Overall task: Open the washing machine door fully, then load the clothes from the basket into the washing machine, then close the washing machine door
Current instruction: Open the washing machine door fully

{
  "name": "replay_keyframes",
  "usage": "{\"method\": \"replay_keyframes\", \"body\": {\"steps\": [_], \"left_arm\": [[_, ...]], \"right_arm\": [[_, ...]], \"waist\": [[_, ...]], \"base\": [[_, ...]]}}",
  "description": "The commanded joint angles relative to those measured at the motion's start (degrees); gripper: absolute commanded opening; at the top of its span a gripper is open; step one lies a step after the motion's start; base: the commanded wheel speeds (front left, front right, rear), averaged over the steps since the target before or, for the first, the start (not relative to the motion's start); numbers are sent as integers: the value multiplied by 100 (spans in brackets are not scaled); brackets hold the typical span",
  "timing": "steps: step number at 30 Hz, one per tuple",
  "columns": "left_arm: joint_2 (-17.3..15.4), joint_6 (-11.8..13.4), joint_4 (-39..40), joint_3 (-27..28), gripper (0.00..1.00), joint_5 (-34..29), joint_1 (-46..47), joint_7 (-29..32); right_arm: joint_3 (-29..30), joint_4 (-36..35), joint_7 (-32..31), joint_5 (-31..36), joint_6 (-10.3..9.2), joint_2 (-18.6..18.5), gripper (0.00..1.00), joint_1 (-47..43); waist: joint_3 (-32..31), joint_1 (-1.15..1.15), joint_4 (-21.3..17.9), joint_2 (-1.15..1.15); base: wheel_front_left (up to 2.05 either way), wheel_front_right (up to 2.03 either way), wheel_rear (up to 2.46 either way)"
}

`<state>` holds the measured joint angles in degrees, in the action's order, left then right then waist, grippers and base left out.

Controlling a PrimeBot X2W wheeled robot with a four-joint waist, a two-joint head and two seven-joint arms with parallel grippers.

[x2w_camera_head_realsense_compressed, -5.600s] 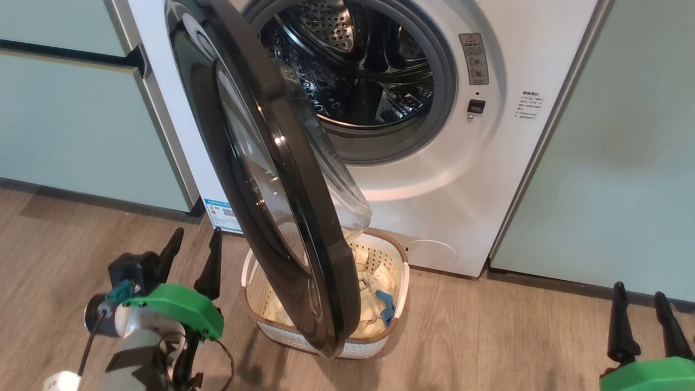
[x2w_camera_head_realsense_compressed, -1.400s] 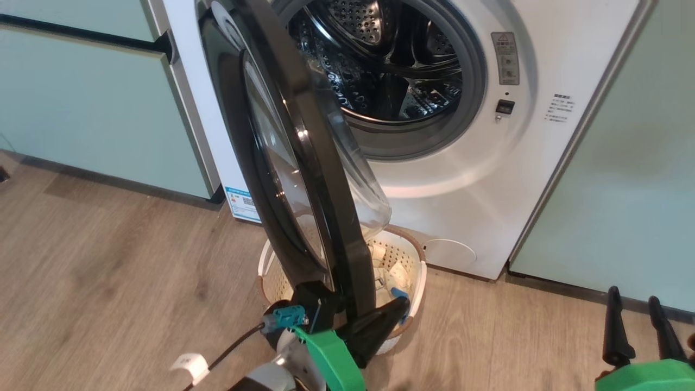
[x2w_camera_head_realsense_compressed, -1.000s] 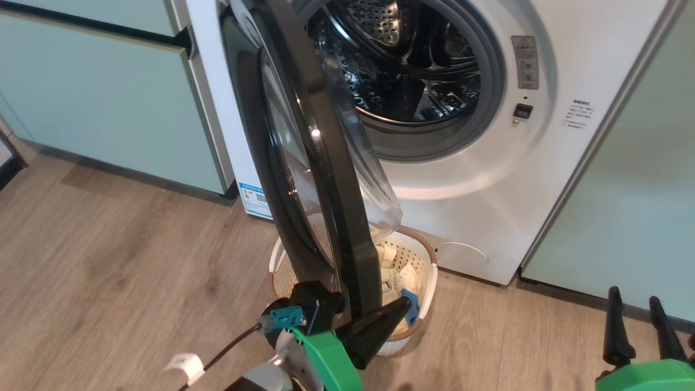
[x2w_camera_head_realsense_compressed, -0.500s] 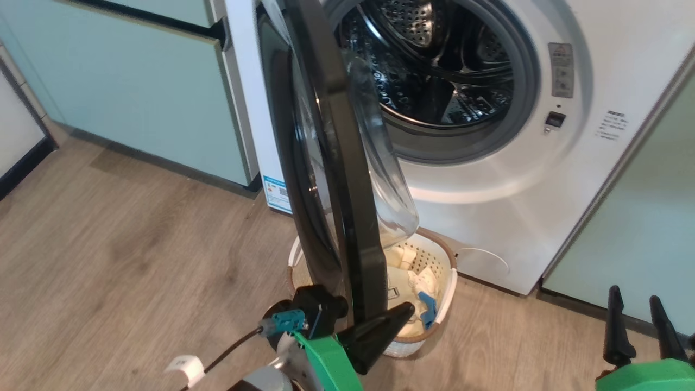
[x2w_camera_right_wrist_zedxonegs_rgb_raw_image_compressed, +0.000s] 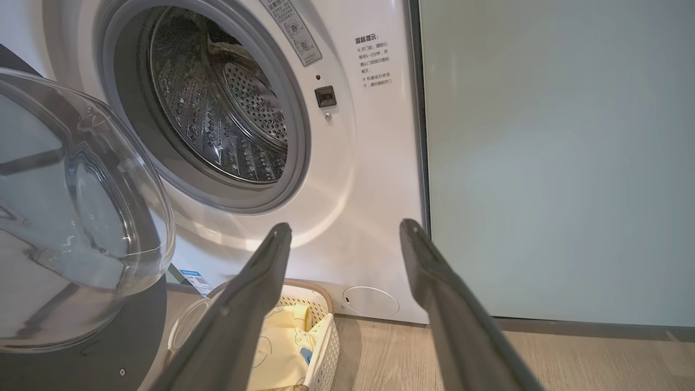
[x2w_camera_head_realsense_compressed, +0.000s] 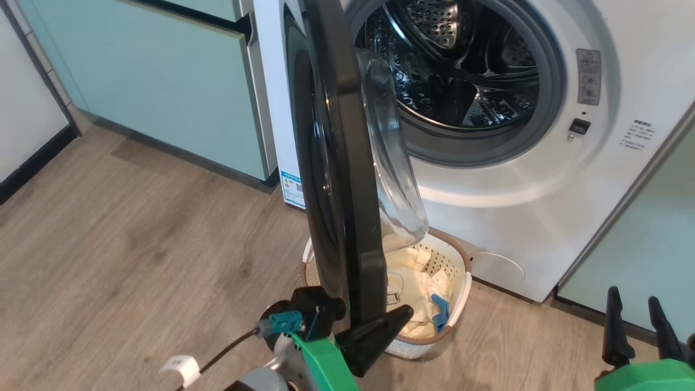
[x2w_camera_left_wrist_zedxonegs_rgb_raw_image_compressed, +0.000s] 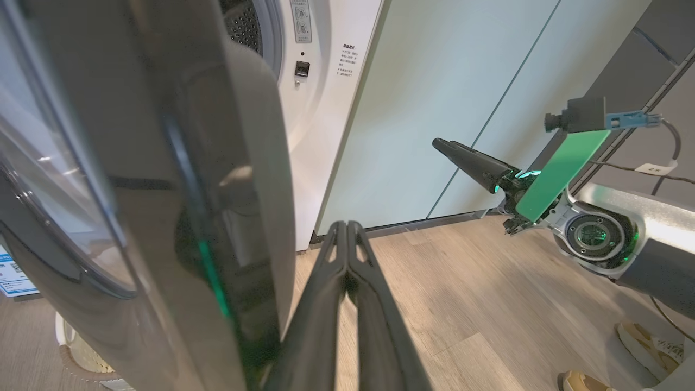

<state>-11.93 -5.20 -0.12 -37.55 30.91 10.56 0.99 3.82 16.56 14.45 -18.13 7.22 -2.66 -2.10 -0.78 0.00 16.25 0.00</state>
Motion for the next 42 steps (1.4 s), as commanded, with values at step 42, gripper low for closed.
{"method": "replay_keyframes", "body": {"steps": [42], "left_arm": [[-915,612,636,954,0,164,-114,-17]], "right_arm": [[-131,-180,55,-26,26,-23,100,246]], "waist": [[93,0,852,0]], "base": [[0,0,0]]}}
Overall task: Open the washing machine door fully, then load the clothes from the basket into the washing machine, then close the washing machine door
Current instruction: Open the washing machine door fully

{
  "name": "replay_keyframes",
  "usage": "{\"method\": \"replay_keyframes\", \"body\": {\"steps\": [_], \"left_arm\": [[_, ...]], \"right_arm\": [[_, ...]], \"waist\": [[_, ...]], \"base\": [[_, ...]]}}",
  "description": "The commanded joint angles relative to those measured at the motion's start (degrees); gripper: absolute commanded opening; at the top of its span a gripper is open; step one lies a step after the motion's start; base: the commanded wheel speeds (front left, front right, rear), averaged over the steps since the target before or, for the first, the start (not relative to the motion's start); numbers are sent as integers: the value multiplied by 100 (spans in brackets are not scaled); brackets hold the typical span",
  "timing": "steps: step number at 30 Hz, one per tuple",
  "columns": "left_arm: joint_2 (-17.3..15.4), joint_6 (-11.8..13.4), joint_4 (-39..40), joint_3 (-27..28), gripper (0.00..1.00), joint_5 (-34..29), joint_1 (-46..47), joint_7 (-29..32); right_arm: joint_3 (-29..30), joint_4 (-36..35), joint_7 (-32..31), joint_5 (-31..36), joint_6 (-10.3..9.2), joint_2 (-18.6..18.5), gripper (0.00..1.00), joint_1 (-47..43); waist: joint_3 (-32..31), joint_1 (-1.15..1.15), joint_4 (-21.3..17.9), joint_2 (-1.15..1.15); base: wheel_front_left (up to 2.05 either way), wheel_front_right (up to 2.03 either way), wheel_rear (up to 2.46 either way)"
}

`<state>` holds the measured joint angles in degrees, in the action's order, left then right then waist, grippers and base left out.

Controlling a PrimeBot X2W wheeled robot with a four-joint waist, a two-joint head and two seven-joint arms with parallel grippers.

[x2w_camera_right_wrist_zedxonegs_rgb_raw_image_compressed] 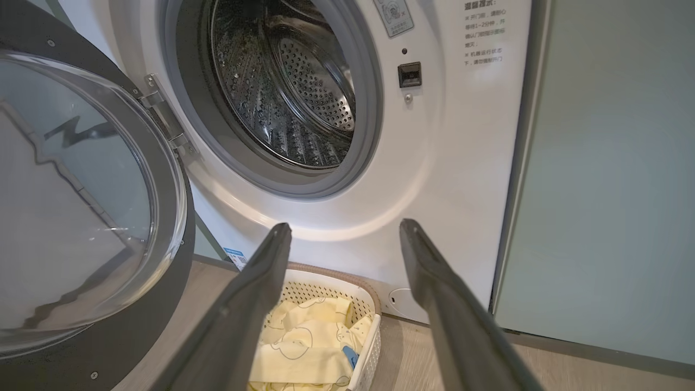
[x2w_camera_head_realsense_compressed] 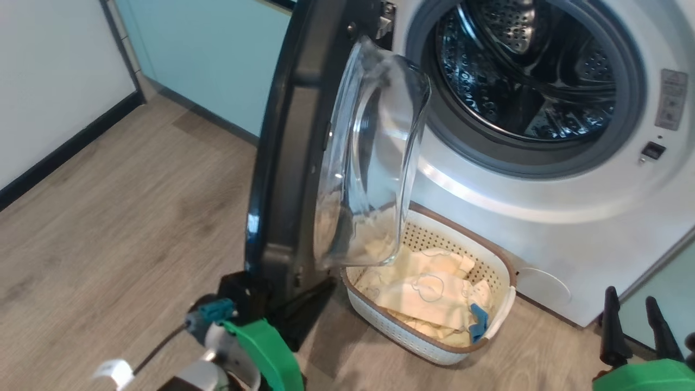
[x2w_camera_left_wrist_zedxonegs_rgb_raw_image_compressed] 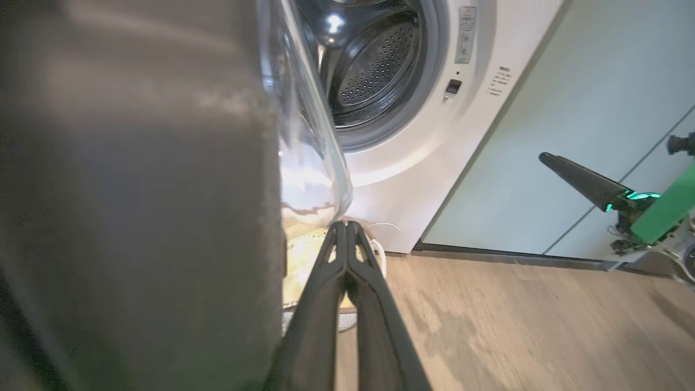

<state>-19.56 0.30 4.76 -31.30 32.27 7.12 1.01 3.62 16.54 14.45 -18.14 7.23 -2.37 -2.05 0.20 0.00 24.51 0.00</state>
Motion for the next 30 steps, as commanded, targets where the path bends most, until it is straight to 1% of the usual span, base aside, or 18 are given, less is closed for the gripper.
{"method": "replay_keyframes", "body": {"steps": [1,17,30], "left_arm": [[-171,74,156,349,0,33,218,-22],[-407,283,126,715,0,124,98,-206],[-539,422,-395,1151,0,236,156,-567]], "right_arm": [[-109,-175,55,-27,25,-53,100,243],[-105,-169,55,-23,25,-63,100,263],[-153,-167,55,-23,25,-93,100,284]], "waist": [[-8,0,57,0],[15,0,378,0],[68,0,405,0]], "base": [[0,0,0],[0,0,0],[0,0,0]]}}
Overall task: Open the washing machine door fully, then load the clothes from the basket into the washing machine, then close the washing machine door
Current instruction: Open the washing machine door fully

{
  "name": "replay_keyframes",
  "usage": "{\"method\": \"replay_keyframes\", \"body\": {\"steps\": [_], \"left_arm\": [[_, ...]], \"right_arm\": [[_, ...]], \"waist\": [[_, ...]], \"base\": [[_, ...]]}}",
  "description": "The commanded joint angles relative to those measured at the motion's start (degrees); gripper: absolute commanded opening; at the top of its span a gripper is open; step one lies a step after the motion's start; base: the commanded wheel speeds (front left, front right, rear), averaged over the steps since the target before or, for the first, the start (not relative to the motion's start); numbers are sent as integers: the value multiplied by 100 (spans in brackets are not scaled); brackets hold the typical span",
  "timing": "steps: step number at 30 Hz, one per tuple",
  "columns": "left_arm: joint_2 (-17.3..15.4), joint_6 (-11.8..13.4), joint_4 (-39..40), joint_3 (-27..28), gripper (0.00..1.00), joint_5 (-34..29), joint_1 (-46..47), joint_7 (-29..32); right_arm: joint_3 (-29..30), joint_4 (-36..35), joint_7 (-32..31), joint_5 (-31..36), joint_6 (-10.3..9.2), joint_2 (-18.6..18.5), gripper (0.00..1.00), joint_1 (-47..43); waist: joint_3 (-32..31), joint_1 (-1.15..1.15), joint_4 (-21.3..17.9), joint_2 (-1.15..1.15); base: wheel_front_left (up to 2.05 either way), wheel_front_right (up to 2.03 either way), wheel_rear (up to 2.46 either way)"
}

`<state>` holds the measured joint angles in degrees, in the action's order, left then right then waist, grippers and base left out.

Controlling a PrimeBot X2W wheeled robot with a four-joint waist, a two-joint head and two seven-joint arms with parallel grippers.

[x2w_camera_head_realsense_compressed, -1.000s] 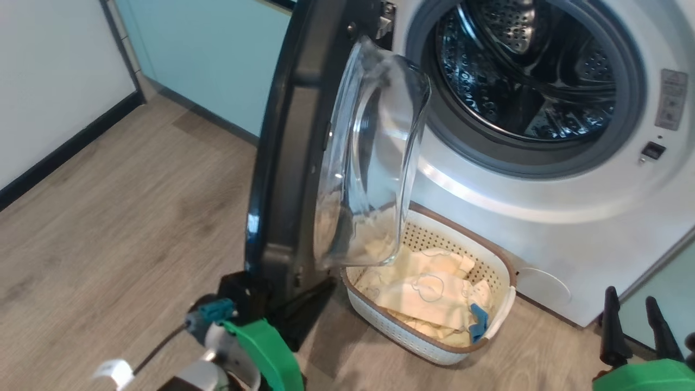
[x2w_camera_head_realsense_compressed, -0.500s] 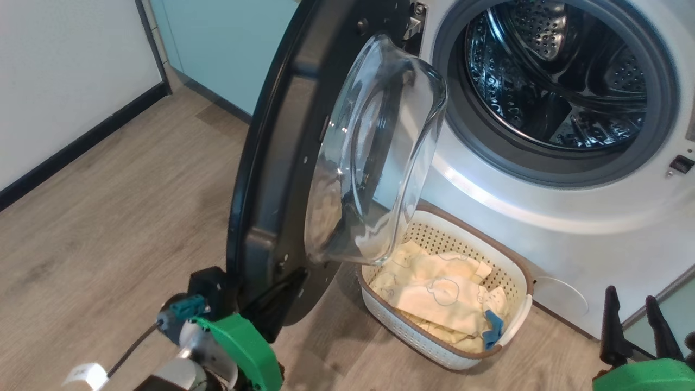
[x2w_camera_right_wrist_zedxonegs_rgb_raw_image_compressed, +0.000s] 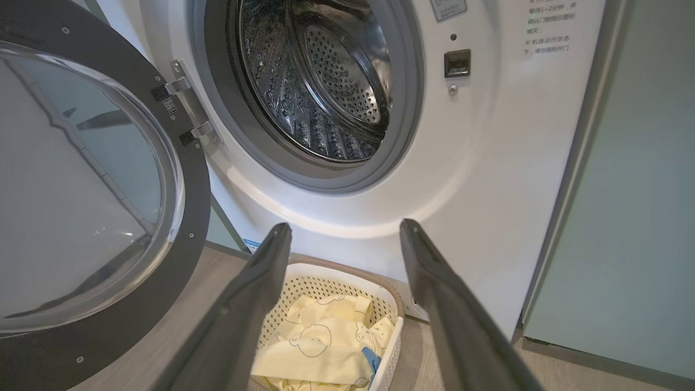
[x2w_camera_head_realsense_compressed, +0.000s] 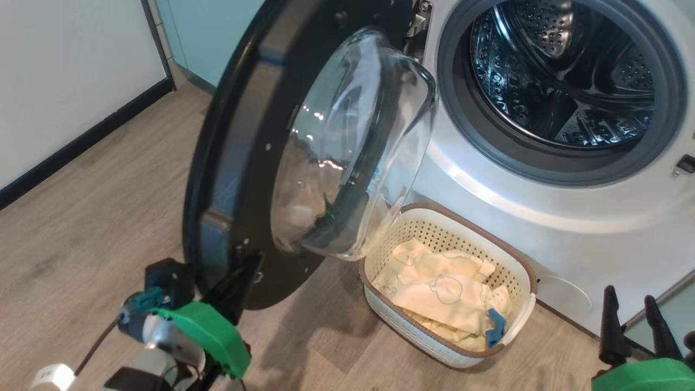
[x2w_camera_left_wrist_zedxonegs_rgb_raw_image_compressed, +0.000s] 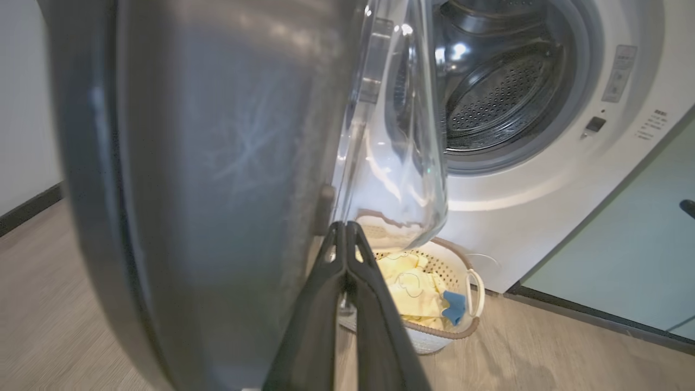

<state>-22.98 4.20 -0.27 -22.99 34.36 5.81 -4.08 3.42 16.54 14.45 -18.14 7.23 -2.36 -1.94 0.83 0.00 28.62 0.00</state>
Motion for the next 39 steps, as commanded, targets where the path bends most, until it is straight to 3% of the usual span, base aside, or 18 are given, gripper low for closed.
{"method": "replay_keyframes", "body": {"steps": [1,17,28,39], "left_arm": [[-197,32,108,320,0,28,287,-58],[-197,62,-1314,1071,0,282,871,-867],[-114,41,-2262,1676,0,269,1394,-1079],[52,-186,-3003,2458,0,-163,1896,-1090]], "right_arm": [[-133,-167,55,-23,25,-95,100,273],[-256,-168,55,-36,25,-143,100,324],[-306,-173,55,-27,25,-200,100,413],[-345,-167,55,-35,25,-256,100,565]], "waist": [[5,0,-7,0],[149,0,-309,0],[341,0,-548,0],[519,0,-687,0]], "base": [[0,0,0],[0,0,0],[0,0,0],[0,0,0]]}}
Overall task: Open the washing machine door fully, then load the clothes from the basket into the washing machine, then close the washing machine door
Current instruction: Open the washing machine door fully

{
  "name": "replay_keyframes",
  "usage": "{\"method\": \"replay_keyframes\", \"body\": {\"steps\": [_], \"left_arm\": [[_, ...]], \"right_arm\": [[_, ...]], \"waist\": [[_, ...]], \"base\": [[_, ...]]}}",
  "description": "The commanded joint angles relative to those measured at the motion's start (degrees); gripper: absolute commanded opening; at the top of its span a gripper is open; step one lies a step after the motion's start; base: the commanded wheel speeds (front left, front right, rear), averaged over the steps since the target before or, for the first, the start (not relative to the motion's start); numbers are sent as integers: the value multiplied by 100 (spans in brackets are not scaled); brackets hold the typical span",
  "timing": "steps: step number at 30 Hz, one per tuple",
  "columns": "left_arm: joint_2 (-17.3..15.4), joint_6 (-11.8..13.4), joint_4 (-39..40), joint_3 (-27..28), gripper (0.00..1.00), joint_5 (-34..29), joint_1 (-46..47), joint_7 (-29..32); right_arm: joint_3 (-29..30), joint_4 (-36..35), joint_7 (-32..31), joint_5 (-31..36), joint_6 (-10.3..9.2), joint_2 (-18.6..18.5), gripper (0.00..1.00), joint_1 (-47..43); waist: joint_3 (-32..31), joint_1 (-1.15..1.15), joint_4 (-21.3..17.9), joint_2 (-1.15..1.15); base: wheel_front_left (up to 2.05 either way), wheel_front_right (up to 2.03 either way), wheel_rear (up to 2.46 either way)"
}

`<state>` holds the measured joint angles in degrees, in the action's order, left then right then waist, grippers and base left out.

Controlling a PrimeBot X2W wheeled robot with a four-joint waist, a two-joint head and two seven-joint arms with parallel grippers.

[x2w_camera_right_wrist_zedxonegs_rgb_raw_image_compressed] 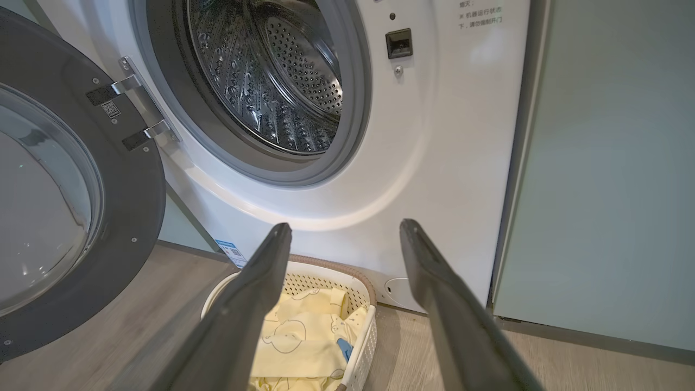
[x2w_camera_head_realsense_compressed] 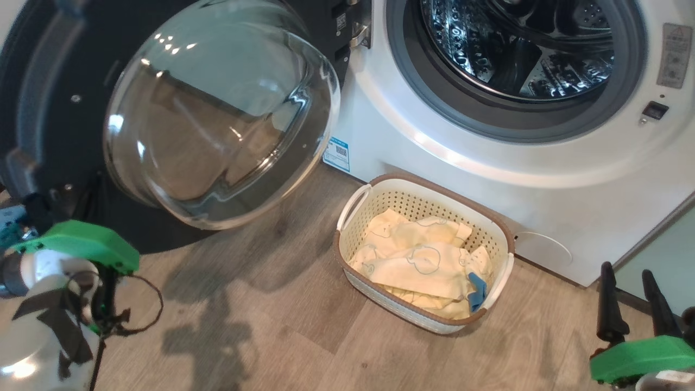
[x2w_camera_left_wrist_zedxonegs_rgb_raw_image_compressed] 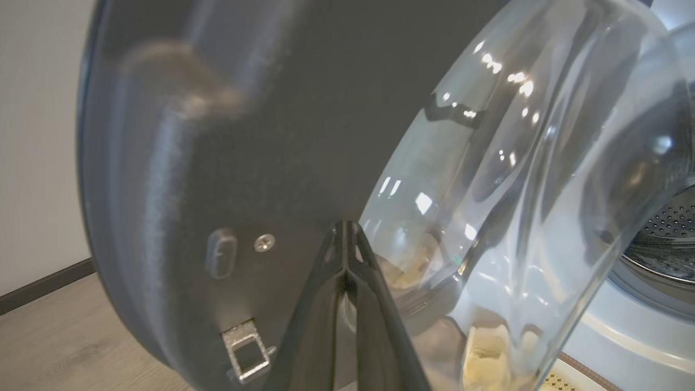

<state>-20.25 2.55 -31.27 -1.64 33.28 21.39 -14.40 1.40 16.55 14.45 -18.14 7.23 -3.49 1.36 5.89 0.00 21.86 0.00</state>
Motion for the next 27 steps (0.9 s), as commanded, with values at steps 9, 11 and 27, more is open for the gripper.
{"method": "replay_keyframes", "body": {"steps": [9,11,27], "left_arm": [[-71,-285,-259,952,0,-423,586,-59],[-24,-346,-295,1073,0,-528,602,-59],[386,-823,-173,1487,20,-1263,215,-60]], "right_arm": [[-157,-148,55,-42,25,-157,100,280],[-158,-142,55,-44,25,-155,100,280],[-129,-96,55,-80,25,-31,100,52]], "waist": [[39,0,-57,0],[32,0,-65,0],[-474,0,-149,0]], "base": [[0,0,0],[0,0,0],[0,0,0]]}}
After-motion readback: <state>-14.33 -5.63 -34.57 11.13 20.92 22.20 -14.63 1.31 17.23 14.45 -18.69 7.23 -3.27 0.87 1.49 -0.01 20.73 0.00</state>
